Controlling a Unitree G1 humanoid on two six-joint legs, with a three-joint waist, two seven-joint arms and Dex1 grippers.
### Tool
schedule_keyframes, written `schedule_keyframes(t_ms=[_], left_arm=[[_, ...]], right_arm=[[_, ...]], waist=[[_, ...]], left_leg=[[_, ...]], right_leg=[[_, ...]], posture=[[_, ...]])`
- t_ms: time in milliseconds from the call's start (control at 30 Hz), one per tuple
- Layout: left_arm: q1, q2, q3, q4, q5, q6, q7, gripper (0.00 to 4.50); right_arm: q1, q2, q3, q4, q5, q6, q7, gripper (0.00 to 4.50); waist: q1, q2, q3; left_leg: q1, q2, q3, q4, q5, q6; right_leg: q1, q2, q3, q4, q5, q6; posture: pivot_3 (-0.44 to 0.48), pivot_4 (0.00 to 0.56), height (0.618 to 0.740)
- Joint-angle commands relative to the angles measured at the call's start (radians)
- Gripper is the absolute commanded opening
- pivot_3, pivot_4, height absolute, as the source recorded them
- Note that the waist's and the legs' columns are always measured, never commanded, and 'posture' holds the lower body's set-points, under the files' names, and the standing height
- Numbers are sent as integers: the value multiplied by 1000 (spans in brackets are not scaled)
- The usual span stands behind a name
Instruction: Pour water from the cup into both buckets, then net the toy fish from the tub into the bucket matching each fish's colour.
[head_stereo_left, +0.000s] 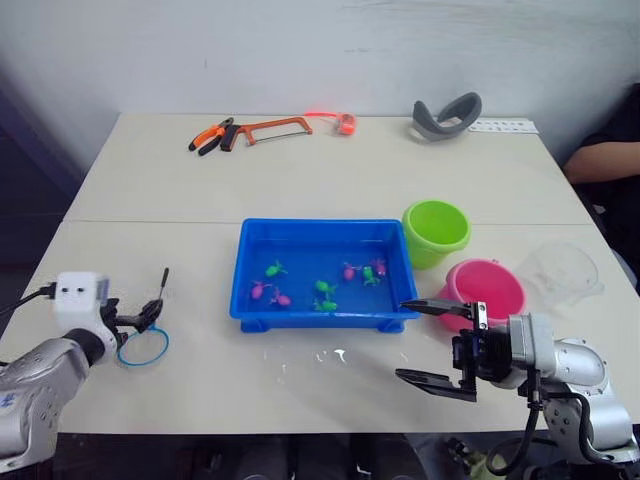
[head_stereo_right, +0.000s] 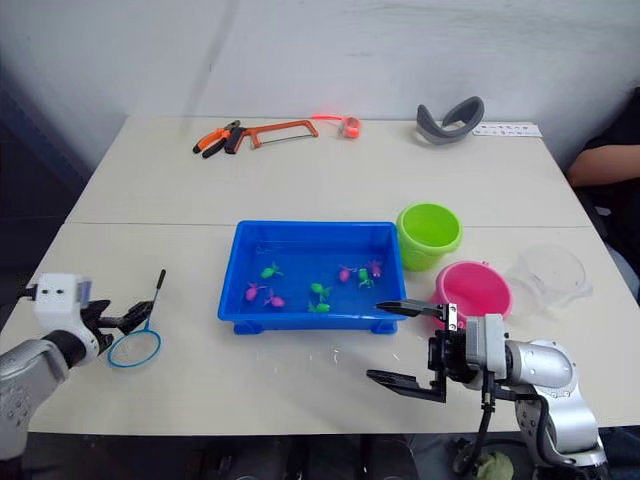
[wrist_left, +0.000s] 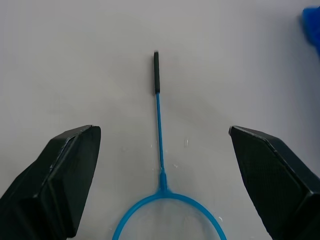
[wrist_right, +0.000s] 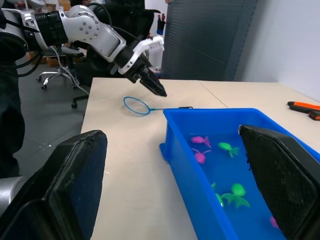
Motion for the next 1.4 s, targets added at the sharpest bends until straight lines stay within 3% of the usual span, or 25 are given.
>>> schedule_keyframes(t_ms=[33, 233, 500, 600, 700, 833, 967, 1067, 1167, 1267, 1400], left_arm=[[-94, -5, -59, 102, 37, 42, 9, 4500], [-222, -12, -167, 282, 96, 89, -19, 4500], [-172, -15, -169, 345, 137, 97, -59, 923], [-158, -26, -152, 340, 140, 21, -90, 41], [-161, -14, -113, 301, 102, -83, -192, 41], [-136, 18, 33, 190, -47, -330, -495, 41], [-81, 107, 45, 142, -75, -588, -841, 41], [-110, 257, -43, 127, -78, -597, -1049, 41], [-227, 351, -186, 68, -96, -539, -1169, 41], [-365, 363, -370, 27, -19, -532, -1213, 41], [-533, 274, -525, 7, 33, -489, -1163, 41]], right_arm=[[-8, -16, -28, -69, 3, 17, -54, 4467], [-10, -19, -32, -90, -6, 28, -103, 4467], [-20, -53, -36, -171, 1, 91, -175, 4500], [-40, -64, -34, -191, 5, 124, -206, 4500], [-56, -77, -40, -204, 9, 154, -231, 4500], [-83, -121, -67, -239, 50, 251, -278, 4500], [-113, -233, -74, -291, 92, 474, -367, 4500], [-251, -298, -28, -310, 199, 661, -411, 4500], [-390, -340, 40, -299, 271, 799, -377, 4500], [-481, -356, 117, -276, 261, 878, -346, 4500], [-541, -316, 175, -264, 224, 920, -374, 4500]], waist=[[5, 0, 0], [18, 0, 0], [17, 10, -6], [16, 12, -7], [16, 12, -7], [17, 5, -3], [12, 5, -2], [4, 8, -1], [0, 12, 2], [9, 14, 3], [8, 14, 3]], left_leg=[[0, 0, 0, 0, 0, 0], [0, -1, 0, 1, 1, -1], [1, -1, 0, 0, 2, -1], [2, -1, 0, 0, 2, -1], [2, -1, 0, 0, 2, -1], [-1, -1, -1, 1, 2, -1], [-1, 0, -1, 0, 1, -2], [-2, -1, -1, 0, 1, -1], [-2, 0, -1, 0, 2, -1], [-3, -1, -3, 0, 2, 0], [-5, -1, -2, 1, 3, 2]], right_leg=[[0, 0, 0, 0, 0, 0], [0, 0, 0, 2, 0, 0], [0, -1, 0, 2, 0, 0], [0, -1, 0, 2, 0, 0], [0, -1, 1, 0, 0, 0], [-1, -2, 0, 0, 0, 0], [-1, -2, -1, -5, 0, 0], [-1, -3, 0, -7, 0, -1], [-2, -3, -1, -5, -1, -2], [-2, -3, -2, -4, -1, -2], [-1, -1, -3, -2, 0, -1]], posture=[[0, 150, 740], [0, 150, 740], [0, 150, 740], [0, 150, 740], [0, 150, 740], [0, 150, 740], [0, 150, 740], [0, 150, 740], [0, 150, 740], [0, 150, 740], [0, 150, 740]])
